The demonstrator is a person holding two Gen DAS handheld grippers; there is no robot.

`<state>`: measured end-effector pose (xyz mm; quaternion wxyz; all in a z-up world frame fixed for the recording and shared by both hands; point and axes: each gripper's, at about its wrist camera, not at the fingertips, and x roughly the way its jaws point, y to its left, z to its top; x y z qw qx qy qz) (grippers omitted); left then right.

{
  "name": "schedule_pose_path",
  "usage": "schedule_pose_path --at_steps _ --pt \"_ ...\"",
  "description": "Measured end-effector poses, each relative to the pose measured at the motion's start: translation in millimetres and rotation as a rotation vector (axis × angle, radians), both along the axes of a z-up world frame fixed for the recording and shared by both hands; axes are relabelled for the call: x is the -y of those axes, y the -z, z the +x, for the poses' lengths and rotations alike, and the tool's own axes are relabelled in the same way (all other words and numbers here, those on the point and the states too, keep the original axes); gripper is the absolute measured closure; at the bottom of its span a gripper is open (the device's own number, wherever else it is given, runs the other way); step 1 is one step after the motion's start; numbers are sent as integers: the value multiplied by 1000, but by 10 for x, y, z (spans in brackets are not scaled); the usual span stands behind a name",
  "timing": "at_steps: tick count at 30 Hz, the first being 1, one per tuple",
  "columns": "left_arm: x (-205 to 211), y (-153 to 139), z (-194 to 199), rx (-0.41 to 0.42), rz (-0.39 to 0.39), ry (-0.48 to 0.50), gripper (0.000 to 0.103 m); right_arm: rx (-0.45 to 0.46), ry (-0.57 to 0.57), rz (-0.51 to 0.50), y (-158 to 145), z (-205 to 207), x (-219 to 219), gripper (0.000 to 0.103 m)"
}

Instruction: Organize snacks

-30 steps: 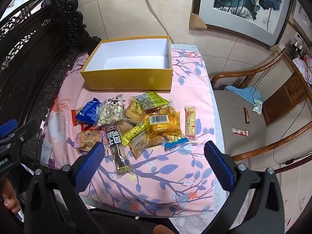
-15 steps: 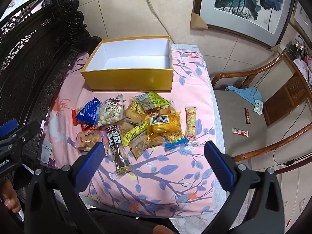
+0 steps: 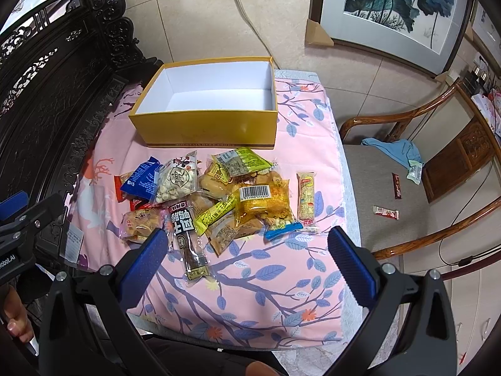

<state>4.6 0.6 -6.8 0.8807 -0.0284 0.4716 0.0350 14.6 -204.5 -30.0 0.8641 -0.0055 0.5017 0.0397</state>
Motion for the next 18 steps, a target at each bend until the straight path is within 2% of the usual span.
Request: schedule_pose_path --at_steps 18 --pt "-42 32 -1 -4 -2 -2 2 -3 1 0 10 13 -11 1"
